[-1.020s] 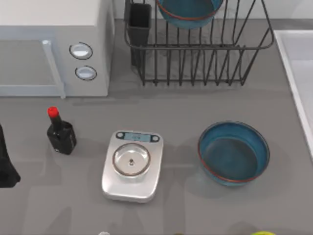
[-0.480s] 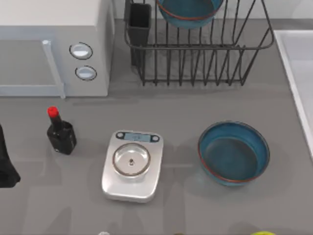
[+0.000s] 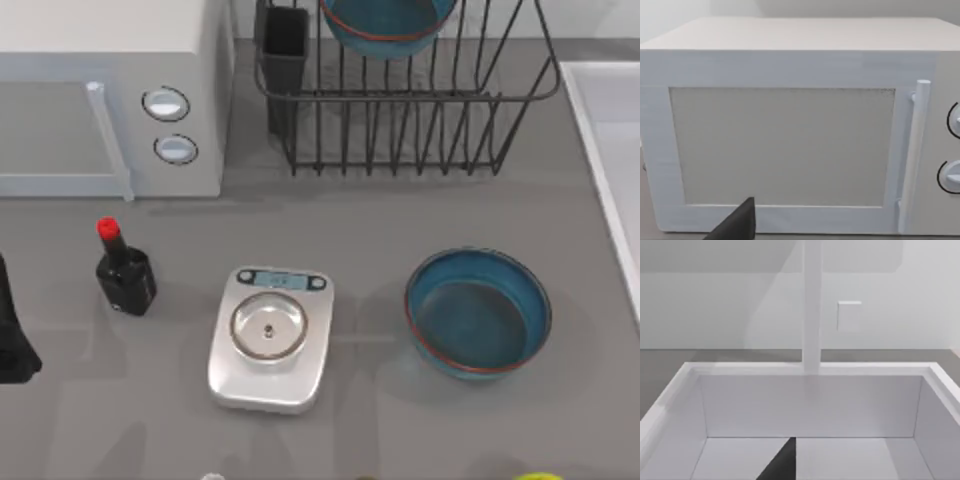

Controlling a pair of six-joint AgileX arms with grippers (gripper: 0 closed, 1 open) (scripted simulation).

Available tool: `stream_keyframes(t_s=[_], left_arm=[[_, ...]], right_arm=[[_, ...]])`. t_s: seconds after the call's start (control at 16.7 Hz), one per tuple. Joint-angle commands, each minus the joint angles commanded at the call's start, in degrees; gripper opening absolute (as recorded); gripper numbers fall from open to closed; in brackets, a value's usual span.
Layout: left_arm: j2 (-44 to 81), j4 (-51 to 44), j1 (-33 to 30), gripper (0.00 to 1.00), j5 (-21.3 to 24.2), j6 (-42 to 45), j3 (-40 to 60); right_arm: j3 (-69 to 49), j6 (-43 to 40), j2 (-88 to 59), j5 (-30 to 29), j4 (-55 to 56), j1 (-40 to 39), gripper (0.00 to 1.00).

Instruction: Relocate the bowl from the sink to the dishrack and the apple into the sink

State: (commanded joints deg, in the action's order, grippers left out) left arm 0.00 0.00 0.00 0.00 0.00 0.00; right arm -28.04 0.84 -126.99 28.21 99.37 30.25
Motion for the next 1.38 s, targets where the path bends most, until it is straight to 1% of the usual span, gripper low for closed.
stream_keyframes(t_s=[0.06,0.6,0.78,1.08,1.38], left_arm=[[0.0,0.0,0.0,1.00,0.0,0.0,0.0],[0.0,0.0,0.0,1.00,0.0,0.0,0.0],[0.0,0.0,0.0,1.00,0.0,0.0,0.0],[0.0,0.0,0.0,1.00,0.0,0.0,0.0],[0.0,0.0,0.0,1.00,0.0,0.0,0.0]], right_arm=[[0.0,0.0,0.0,0.0,0.0,0.0,1.00],[0.0,0.0,0.0,0.0,0.0,0.0,1.00],[0.5,0.0,2.2,-0.6,-1.8,-0.5,1.00],[3.1,-0.1,14.0,-3.2,-11.1,-3.3,1.00],[7.4,-0.2,33.1,-7.4,-26.1,-7.9,1.00]])
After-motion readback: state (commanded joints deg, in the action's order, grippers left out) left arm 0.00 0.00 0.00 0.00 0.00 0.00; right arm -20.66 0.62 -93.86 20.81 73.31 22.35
